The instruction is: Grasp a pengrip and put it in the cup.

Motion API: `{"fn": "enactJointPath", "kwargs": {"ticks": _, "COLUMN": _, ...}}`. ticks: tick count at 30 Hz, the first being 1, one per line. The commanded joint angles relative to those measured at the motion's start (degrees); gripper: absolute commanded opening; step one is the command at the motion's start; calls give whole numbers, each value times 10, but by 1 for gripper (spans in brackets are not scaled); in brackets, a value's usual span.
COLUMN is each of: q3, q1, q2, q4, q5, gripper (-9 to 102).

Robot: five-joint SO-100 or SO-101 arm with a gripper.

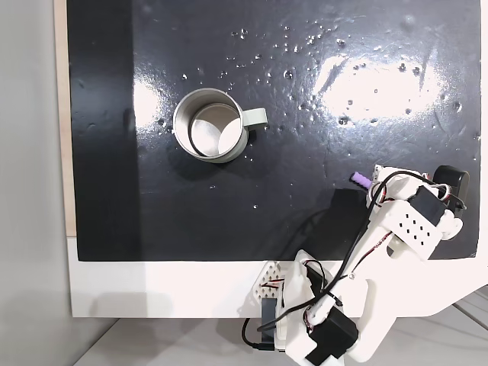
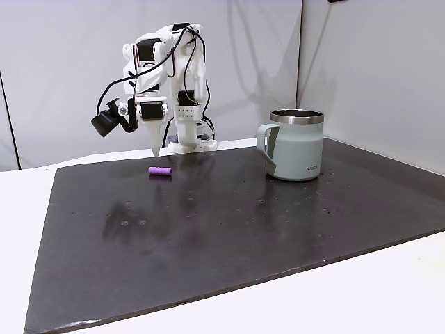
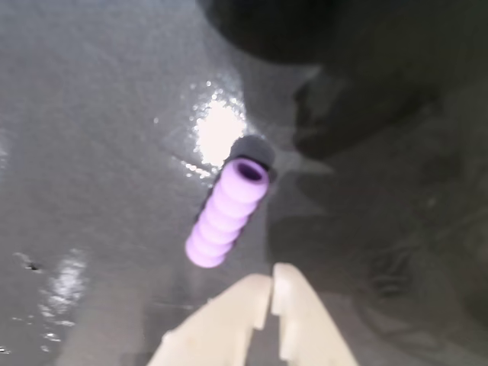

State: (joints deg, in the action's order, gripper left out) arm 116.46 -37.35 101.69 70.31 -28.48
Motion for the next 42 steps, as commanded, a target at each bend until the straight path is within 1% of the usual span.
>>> {"fn": "enactJointPath", "kwargs": {"ticks": 1, "q3": -40, "q1": 11, "q2": 2, "q4": 10, "q5": 44, "gripper": 0}}
{"fn": "enactJointPath", "kwargs": {"ticks": 7, "q3": -52, "q1": 21, "q2": -6, "q4": 11, "q5": 124, "gripper": 0}}
{"fn": "enactJointPath", "kwargs": {"ticks": 12, "q3": -69, "q1": 26, "q2": -36, "q4": 21, "q5": 163, "gripper": 1}}
{"fn": "enactJointPath", "kwargs": {"ticks": 17, "q3": -95, "q1": 26, "q2": -61, "q4": 28, "q5": 173, "gripper": 15}}
{"fn": "enactJointPath", "kwargs": {"ticks": 22, "q3": -97, "q1": 25, "q2": -65, "q4": 39, "q5": 176, "gripper": 26}}
{"fn": "enactJointPath", "kwargs": {"ticks": 34, "q3": -88, "q1": 28, "q2": -125, "q4": 34, "q5": 148, "gripper": 26}}
{"fn": "enactJointPath", "kwargs": {"ticks": 39, "q3": -91, "q1": 22, "q2": -156, "q4": 32, "q5": 134, "gripper": 24}}
{"fn": "enactJointPath", "kwargs": {"ticks": 42, "q3": -98, "q1": 12, "q2": -172, "q4": 32, "q5": 127, "gripper": 20}}
